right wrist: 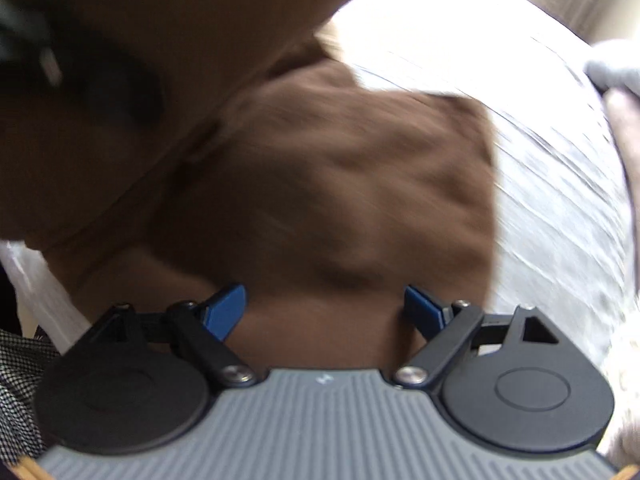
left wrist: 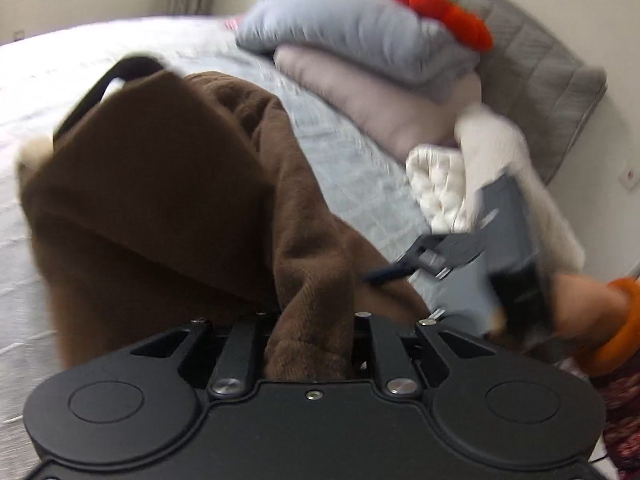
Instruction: Fold large clothes
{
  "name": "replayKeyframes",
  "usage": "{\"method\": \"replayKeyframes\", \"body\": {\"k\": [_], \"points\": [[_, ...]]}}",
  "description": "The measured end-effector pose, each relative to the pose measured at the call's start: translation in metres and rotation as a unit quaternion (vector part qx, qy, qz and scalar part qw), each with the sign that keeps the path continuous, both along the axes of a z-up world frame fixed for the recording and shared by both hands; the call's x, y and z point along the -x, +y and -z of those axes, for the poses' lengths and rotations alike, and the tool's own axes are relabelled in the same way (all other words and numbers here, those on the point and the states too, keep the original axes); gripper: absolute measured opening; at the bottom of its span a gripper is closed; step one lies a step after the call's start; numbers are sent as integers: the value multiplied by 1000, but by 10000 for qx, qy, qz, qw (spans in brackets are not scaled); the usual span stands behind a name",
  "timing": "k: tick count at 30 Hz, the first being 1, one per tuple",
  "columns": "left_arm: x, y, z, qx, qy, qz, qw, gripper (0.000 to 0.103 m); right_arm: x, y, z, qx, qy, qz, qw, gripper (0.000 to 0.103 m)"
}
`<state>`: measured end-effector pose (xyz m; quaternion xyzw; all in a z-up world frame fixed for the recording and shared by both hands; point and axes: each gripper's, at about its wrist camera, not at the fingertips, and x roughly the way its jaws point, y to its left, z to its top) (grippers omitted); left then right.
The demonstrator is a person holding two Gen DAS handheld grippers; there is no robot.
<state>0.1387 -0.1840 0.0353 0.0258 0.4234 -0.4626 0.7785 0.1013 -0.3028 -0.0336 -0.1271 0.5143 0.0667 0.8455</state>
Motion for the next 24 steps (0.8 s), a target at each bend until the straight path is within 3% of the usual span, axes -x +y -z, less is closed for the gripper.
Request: {"method": "replayKeyframes", "body": {"k": [4,7,8,10,11,17,24], "points": [[-4,-47,49,-390,454,98,9982,19,12,-30,-3,-191,12,347,9992,87],[-1,-73,76,-549,384,134,9977,24,13,-35,-1,-114,105,395,9991,87],[0,-76,75,-519,354,150,9979,26,13,-34,0,-40,139,381,9992,87],[0,-75,69,-277,487,239,9981,47,15,-32,0,44,158,314,9994,87],[1,-72,66,-176,511,262,9982,51,16,-32,-1,32,144,309,9994,87],[15,-47,34,-59,150,586,9982,56,31,-32,-15,73,82,249,9996,87],[21,2,2,91,-150,554,9983,59,45,-39,-39,249,-80,310,9992,87]]}}
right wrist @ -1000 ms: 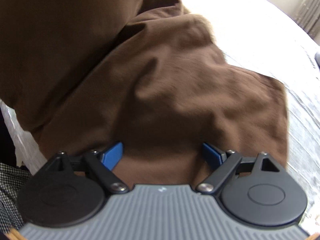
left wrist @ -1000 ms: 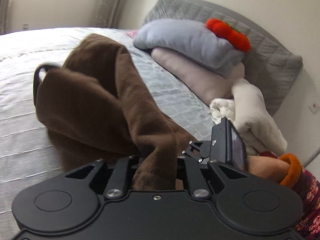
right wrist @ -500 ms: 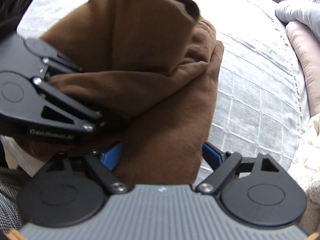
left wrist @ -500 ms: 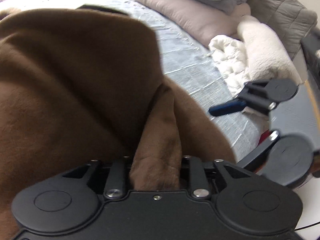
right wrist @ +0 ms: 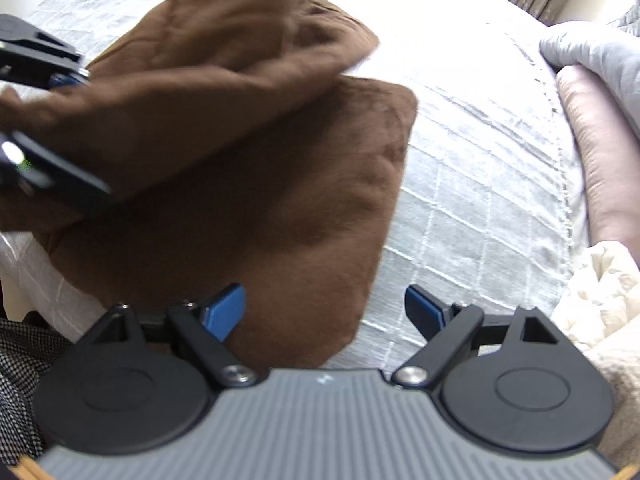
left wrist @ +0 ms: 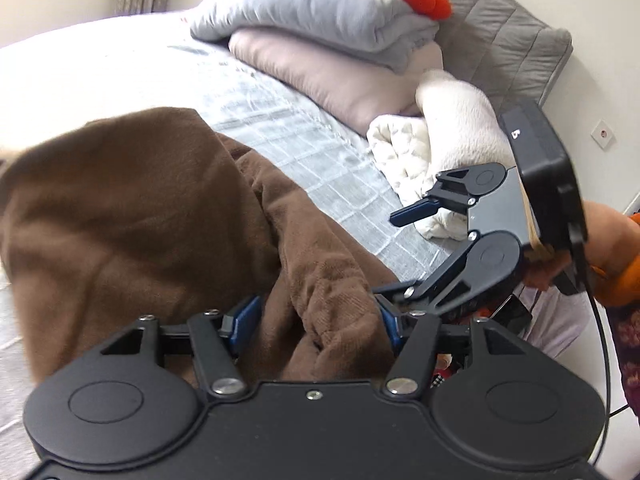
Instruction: Fold large clothes
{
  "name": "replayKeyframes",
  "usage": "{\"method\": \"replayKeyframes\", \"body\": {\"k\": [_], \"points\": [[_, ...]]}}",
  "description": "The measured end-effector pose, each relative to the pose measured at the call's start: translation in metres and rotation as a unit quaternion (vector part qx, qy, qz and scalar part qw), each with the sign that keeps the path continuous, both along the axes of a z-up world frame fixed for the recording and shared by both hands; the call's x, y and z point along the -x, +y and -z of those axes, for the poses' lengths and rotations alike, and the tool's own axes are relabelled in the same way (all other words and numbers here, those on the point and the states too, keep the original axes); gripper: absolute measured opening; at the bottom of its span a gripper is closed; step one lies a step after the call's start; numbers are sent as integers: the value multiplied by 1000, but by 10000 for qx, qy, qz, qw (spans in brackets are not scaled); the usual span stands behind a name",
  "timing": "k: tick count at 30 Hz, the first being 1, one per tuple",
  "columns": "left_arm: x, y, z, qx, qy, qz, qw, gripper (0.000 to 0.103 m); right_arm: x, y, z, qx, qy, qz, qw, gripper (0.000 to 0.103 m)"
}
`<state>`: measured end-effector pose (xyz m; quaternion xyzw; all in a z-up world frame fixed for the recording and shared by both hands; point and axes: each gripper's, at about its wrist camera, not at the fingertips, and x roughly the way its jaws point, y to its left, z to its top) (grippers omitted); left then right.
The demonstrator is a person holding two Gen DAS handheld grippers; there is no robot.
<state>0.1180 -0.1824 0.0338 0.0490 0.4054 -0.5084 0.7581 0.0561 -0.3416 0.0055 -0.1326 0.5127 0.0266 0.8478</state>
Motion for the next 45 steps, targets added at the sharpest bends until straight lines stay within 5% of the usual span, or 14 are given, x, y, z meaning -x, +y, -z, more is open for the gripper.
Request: {"method": "replayKeyframes", "body": {"k": [2,7,10,14,21,24,26,33,39,42,45], "points": [[0,2,-4,61,-7,4,10000,60,1,-10,-8,-13,-101,51,9999,87],[11,-14,10,162,160,182,9996,86,-5,-8,-22,-67,-196,101,9997,87],[20,-32,35,-58,200,325,9993,86,-7,-9,-18,-28,-145,133,9998,87],[33,-30,48,124,23,171,9998,92,-19,-10,-13,-141,-206,250,9994,84],[50,-12,34,196,-69,121,9997,92,-56,8,-10,-1351,-63,196,9906,69],[57,-1,24,87,-201,206,9995,92,-80,22,18,-983,372,172,9943,42],[58,11,15,74,-201,308,9993,93,-82,28,37,-525,538,2,9972,41],[41,83,-12,118,-474,-30,9988,93,-71,17,38,-737,394,74,9965,41],[-22,127,13,-161,-131,-1016,9946,92,-63,5,29,-954,335,217,9946,46],[-51,136,31,-169,158,-1211,9924,92,-56,-1,22,-1027,279,198,9941,55],[-69,136,53,-68,622,-1212,9907,90,-52,-11,11,-1334,170,183,9908,74]]}}
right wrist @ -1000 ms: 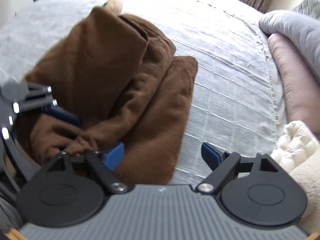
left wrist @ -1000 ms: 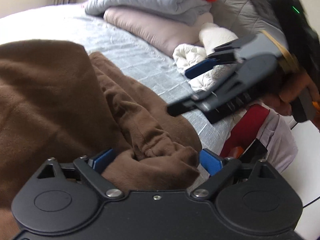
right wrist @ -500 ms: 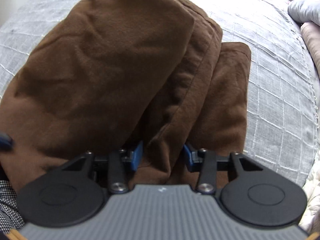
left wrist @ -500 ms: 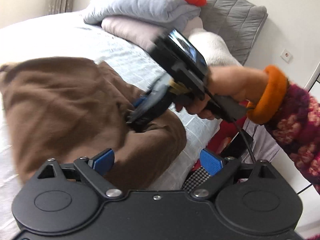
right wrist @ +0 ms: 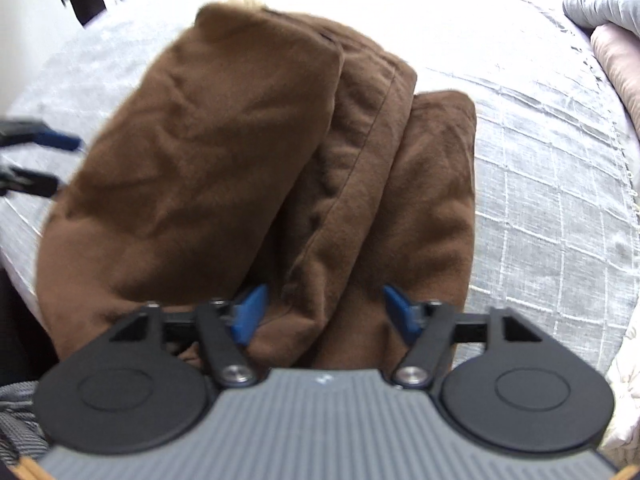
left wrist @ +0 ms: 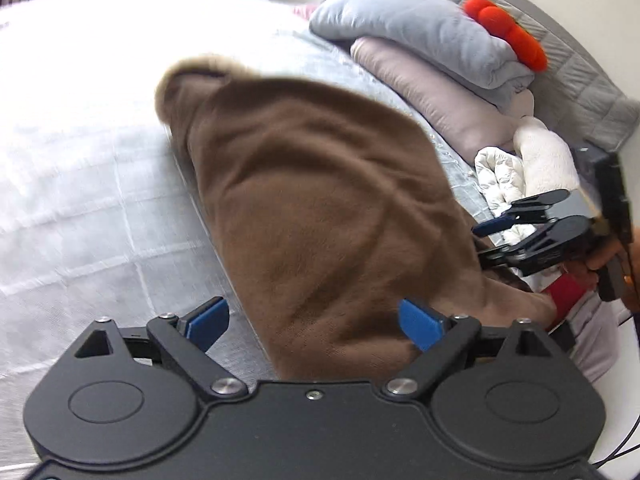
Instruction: Fold large clothes
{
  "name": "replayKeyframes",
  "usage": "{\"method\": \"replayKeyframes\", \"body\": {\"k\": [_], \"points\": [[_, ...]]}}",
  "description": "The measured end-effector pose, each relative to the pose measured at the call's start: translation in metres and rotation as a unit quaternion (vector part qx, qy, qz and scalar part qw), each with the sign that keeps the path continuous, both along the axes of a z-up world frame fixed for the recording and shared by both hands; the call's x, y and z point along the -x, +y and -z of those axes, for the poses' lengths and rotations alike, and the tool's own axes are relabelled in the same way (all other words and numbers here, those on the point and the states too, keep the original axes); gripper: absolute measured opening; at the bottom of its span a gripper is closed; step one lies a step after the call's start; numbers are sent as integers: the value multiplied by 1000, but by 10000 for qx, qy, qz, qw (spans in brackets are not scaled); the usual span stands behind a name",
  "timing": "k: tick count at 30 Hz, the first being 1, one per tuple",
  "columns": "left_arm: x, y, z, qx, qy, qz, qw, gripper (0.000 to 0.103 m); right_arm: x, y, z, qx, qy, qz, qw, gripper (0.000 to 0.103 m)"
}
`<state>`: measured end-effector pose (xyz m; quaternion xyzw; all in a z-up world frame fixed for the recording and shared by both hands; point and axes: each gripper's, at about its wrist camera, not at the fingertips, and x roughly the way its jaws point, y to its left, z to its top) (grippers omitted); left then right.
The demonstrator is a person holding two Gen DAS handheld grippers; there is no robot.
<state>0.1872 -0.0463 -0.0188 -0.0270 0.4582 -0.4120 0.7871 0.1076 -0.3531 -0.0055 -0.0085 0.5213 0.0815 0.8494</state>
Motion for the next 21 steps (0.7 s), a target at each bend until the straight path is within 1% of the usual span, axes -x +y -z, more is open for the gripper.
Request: {"method": "replayKeyframes", "body": {"k": [1,3,4,6,8,10,12,13,14,15,16,18,20,21], "points": [[-3,-1,6,75,150,32,9999,90,1,-3,-4,-143,-36,-2,9999,77],[-5,-4,14,271,351,148,9989,90,3,-11,-9,-442,-93,-8,9990,79],[-3,-7,16,305,336,186,9988,91,3,-14,-10,-619,-116,-23,9980,81],[2,-14,15,224,187,273,9992,91,-1,-18,-12,-1066,-145,-109,9941,83],[5,-19,14,145,120,326,9993,91,-11,-17,-11,-1412,-95,-236,9897,88],[4,-21,13,86,103,345,9993,92,-19,-10,-3,-1425,-16,-264,9894,91],[3,-22,13,84,99,331,9994,92,-27,-1,8,-1382,71,-227,9901,91],[4,-23,14,75,85,312,9994,91,-31,4,14,-1360,57,-187,9905,88],[4,-25,14,55,66,276,9996,90,-32,9,18,-1302,-23,-156,9914,83],[6,-27,14,15,26,234,9997,90,-31,15,17,-1197,-178,-213,9924,61],[9,-30,12,-28,-37,208,9998,90,-26,23,13,-1042,-378,-296,9934,34],[13,-37,7,-163,-144,158,9996,90,-15,35,-2,-582,-630,-404,9955,18],[15,-44,2,-280,-179,127,9994,90,-4,40,-17,-197,-753,-504,9957,15],[17,-49,-1,-306,-232,147,9992,90,1,36,-25,-138,-795,-488,9955,14]]}}
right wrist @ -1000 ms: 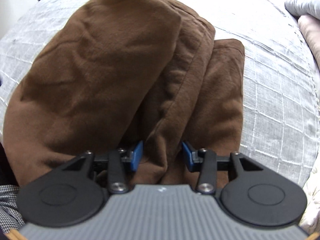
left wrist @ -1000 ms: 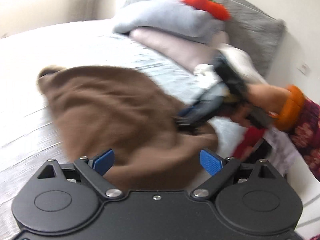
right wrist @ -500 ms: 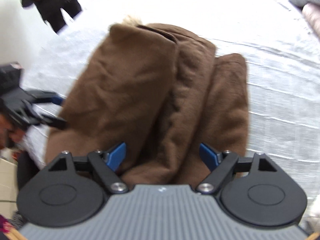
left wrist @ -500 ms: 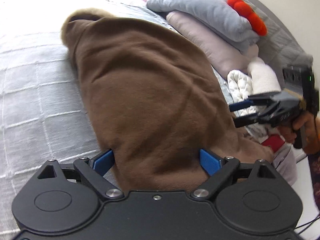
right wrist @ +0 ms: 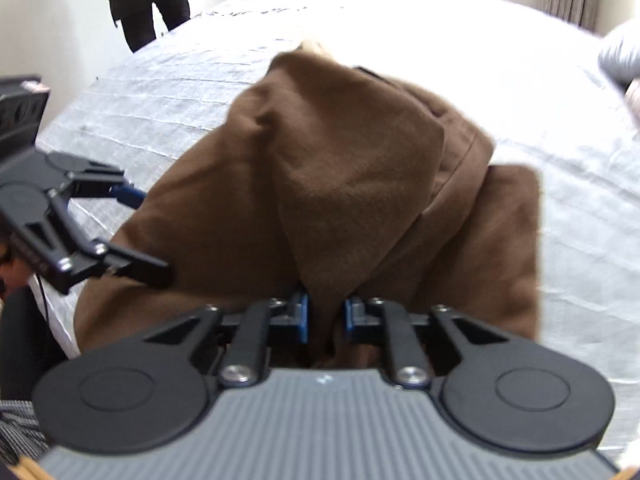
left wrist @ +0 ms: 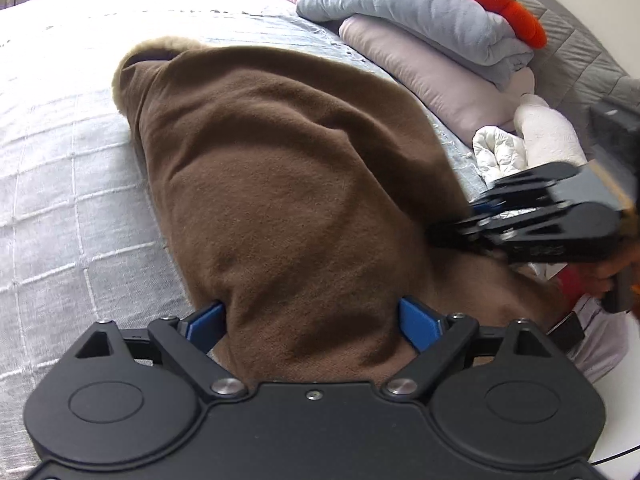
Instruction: Fold large clothes
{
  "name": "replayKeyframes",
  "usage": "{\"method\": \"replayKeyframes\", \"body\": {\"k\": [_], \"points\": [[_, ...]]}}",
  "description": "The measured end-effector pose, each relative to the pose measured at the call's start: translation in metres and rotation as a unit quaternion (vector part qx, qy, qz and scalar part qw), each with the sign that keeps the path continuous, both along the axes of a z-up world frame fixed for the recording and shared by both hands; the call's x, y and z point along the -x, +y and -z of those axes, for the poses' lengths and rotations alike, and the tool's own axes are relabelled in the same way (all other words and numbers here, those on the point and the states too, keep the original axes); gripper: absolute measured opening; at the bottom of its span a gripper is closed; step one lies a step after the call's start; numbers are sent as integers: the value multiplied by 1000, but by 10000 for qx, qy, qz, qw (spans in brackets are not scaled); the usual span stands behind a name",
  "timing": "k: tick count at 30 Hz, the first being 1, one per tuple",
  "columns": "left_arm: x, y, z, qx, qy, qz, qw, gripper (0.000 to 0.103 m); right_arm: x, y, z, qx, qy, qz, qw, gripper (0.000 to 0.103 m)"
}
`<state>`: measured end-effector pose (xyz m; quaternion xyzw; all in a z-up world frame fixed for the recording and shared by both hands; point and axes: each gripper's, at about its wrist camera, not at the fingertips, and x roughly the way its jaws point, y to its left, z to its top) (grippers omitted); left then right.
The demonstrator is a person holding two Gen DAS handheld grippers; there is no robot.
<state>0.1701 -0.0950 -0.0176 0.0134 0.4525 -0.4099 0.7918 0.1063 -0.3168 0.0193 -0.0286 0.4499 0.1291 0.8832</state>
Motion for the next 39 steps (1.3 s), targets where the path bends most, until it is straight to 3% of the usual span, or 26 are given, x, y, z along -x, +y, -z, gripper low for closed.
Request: {"method": "replayKeyframes", "body": {"k": [6,7,11,15,19,22,24,27,31,33,39], "points": [[23,-35,-24,299,-600,557,9962,90,35,-67,-42,-71,-281,764,9967,7],[27,-45,-26,262,-731,653,9948,90,39,-79,-40,-122,-269,987,9947,2],[39,-82,-4,-247,-1138,748,9904,94,49,-109,-17,-173,-76,1579,9873,2],[52,-98,11,-574,-1563,795,9828,100,53,-102,-22,-319,-375,1712,9840,6],[44,-94,3,-576,-1359,813,9857,100,33,-70,-33,-504,-763,1540,9838,43],[42,-93,-3,-603,-1357,896,9848,101,3,-52,-18,-537,-737,1719,9809,40],[42,-85,-11,-584,-1582,988,9807,101,-12,-50,0,-74,-725,1950,9781,35],[26,-77,-24,-622,-1952,820,9754,101,-9,-60,21,245,-784,2228,9714,35],[-17,-85,-25,-618,-2182,473,9728,95,5,-78,37,-12,-913,2531,9631,43],[-36,-97,-17,-723,-2208,366,9719,91,9,-83,44,-56,-967,2629,9599,48],[-75,-143,24,-820,-1986,127,9766,92,2,-97,60,-158,-890,2691,9589,52]]}}
